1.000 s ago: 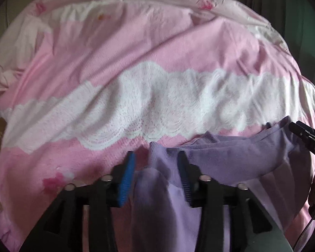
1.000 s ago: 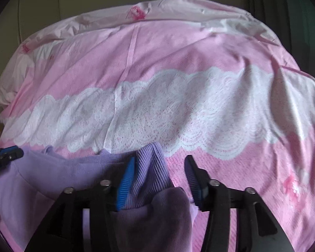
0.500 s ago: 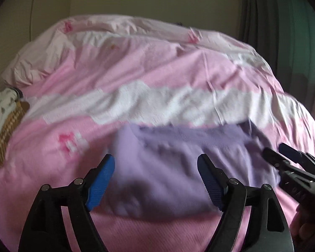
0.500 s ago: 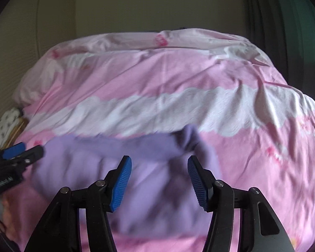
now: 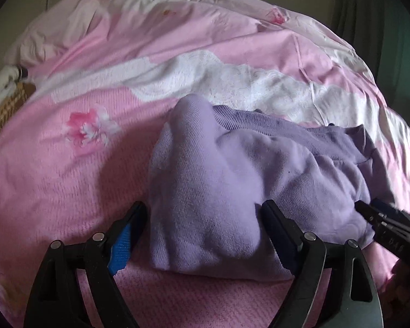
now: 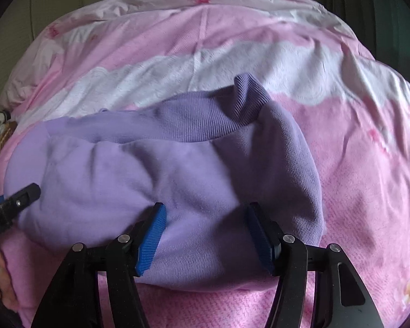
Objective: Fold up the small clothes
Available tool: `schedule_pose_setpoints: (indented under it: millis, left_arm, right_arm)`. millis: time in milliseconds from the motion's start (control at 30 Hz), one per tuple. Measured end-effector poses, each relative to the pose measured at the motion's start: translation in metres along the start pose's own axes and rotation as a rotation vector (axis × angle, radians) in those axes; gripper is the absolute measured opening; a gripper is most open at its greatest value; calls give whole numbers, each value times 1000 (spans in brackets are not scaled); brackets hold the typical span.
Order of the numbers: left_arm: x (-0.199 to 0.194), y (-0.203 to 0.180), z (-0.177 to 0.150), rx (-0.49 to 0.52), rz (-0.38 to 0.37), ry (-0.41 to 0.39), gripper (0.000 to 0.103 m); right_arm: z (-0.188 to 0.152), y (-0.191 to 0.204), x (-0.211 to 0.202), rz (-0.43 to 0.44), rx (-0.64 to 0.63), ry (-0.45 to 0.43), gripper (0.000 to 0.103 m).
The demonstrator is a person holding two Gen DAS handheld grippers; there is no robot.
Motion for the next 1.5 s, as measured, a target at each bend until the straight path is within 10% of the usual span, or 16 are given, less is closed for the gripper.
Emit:
schedule_pose_setpoints:
  millis: [533,1500]
  left_arm:
    - [-82,-22,9,91,24,-95,84]
    - [-74,-60,10,97,10,-38,84]
  right_arm:
    - [-43,-50,-85,157,454,-151,73]
    - [-33,-88,3,559,756,14,77]
Point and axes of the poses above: each gripper's, at about its wrist camera, not at the fingertips, and x roughly the way its jaws point, y to its left, z to its top, the point moved 5 cm from there along x, roughly the way its jaws point, and after that the axes turned 11 degrees about z, right-handed, at the moved point
